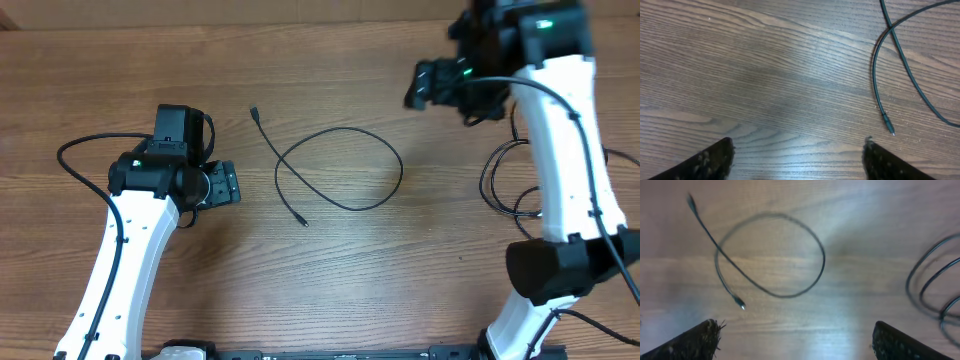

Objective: Untangle cables

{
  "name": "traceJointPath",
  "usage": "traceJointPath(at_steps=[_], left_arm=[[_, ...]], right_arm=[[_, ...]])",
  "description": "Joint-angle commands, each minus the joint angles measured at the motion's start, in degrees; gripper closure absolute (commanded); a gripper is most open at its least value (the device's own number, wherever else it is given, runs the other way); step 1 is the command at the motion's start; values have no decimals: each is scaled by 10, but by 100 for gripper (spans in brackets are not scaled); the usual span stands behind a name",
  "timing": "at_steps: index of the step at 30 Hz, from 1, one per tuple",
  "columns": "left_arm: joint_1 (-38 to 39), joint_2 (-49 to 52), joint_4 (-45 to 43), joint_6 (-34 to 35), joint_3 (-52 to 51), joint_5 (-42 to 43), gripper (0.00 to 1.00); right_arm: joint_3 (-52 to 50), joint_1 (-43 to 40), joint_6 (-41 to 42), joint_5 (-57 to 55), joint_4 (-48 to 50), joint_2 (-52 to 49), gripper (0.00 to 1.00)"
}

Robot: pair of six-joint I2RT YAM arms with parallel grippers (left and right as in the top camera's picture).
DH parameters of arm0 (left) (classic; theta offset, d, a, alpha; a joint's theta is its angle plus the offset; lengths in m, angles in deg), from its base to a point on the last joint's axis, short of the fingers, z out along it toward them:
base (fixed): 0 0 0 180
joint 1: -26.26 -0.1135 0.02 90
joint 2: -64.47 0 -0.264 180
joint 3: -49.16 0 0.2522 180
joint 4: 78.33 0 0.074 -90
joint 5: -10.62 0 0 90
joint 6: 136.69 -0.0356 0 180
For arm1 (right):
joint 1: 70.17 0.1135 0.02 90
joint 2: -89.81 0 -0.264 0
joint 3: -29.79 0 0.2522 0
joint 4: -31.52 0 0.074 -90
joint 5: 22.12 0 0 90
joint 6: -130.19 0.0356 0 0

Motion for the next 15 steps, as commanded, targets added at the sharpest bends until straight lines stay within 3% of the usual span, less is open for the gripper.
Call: traceJointPath(at_steps=[1,8,15], left_arm=[[-3,0,0,7,9,-7,3],[-3,0,2,7,9,-7,0],[-3,0,2,7,9,-7,0]], right_arm=[[-56,26,59,-23,22,-1,4],[-212,88,139,-36,143,-1,4],[-363,118,191,-122,292,-1,4]])
